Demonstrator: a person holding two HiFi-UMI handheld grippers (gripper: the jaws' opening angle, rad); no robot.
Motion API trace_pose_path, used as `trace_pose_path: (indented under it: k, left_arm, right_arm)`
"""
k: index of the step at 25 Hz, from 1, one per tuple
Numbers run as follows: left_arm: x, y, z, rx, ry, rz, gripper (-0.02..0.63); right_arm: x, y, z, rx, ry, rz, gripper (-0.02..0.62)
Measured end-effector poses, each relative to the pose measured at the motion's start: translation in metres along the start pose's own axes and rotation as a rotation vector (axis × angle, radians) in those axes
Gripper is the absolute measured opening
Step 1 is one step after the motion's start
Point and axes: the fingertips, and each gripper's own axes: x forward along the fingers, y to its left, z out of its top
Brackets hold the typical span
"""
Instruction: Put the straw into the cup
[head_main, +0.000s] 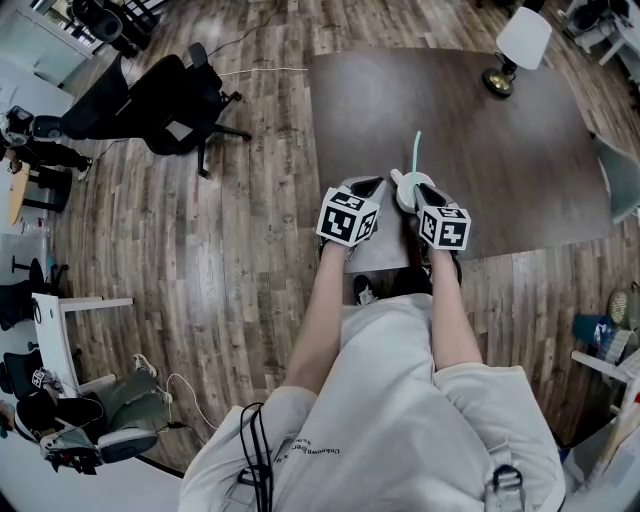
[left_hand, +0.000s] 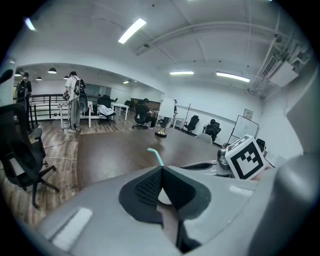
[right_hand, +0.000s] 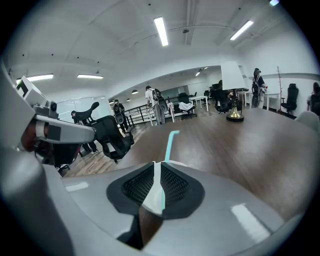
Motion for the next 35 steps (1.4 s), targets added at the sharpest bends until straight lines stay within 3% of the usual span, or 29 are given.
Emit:
trace_pose_path:
  k: [21, 29, 35]
  left_arm:
    - [0.008, -0.013, -0.011, -0.029, 0.017, 0.003, 0.001]
    - [0.007, -0.011, -0.007, -0.137, -0.025, 0.104, 0.001]
    - [0.017, -0.033, -0.024, -0.236, -0.022, 0.169, 0.001]
  right_arm:
    - [-0.011, -0.006, -0.007, 0.002, 0.011, 0.014, 0.063]
    - [-0.005, -0.008, -0.002, -0.054, 0.055, 0.117, 0.061]
    - [-0.026, -0.006, -0.01, -0.085, 0.078, 0.207, 0.061]
